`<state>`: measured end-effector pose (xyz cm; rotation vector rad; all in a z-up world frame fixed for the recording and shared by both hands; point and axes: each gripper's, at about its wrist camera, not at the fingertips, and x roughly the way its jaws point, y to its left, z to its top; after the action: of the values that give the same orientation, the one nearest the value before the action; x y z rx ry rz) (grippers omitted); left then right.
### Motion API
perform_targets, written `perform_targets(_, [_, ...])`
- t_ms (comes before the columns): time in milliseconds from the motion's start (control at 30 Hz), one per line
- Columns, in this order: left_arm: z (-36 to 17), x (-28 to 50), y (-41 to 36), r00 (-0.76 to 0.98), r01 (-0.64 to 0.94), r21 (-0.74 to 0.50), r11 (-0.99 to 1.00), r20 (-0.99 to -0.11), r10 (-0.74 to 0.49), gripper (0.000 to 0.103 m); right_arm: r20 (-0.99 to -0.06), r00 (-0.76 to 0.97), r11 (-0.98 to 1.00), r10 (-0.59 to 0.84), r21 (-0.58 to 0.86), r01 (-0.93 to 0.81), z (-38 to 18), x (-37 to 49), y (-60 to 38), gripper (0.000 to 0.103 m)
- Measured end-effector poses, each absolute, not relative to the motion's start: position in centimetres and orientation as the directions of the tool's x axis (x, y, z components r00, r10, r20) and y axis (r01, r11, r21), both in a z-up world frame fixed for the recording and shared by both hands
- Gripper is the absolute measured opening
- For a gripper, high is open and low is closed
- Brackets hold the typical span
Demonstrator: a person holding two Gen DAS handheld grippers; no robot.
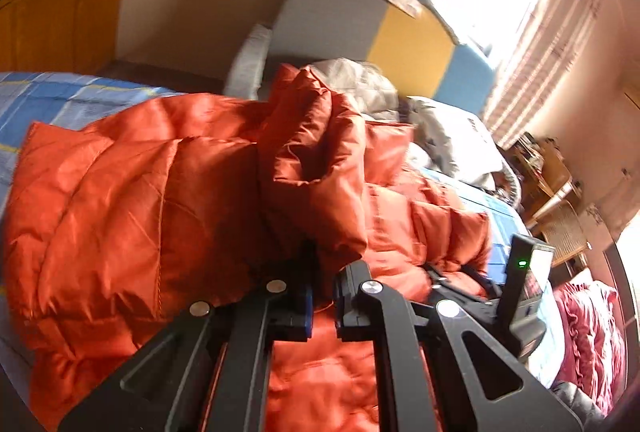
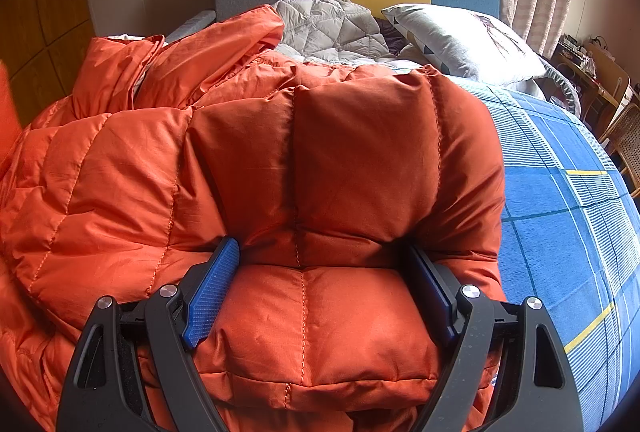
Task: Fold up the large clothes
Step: 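Lay the sleeve over the jacket body and open the left tool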
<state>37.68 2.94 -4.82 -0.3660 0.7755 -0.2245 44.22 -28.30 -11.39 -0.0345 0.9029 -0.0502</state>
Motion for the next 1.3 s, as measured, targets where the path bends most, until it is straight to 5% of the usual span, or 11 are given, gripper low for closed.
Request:
perform_targets(467, [-4.4, 41.0, -8.8, 0.565, 0.330, -0.447, 0.831, -0.612, -0.554, 0.006, -0.783, 0.621, 0.999, -0.030, -0.015, 0.029, -11.7, 44.8, -28.5, 0.082])
perform_targets(800, [-6.4, 41.6, -10.7, 0.489, 0.361, -0.490, 0.794, -0.625, -0.608, 0.008, -0.781, 0.624, 1.000, -0.018, 0.001, 0.029, -11.6, 44.6, -28.7, 0.082])
perform_targets(867, [-6.8, 41.6, -10.6, 0.476, 0.359, -0.507, 0.784, -0.623, -0.620, 0.011, -0.781, 0.624, 1.000, -0.019, -0.001, 0.029, -11.6, 44.6, -28.6, 0.082])
perform_targets(1000, [-6.9, 41.2, -10.3, 0.475, 0.357, -0.516, 0.779, -0.617, -0.627, 0.036, -0.782, 0.623, 1.000, -0.019, -0.001, 0.029, -11.6, 44.6, -28.7, 0.082])
perform_targets(1300, [-4.7, 39.5, -7.3, 0.514, 0.351, -0.559, 0.751, -0.555, -0.653, 0.050, -0.783, 0.622, 1.000, -0.023, -0.005, 0.030, -11.4, 44.5, -28.8, 0.082])
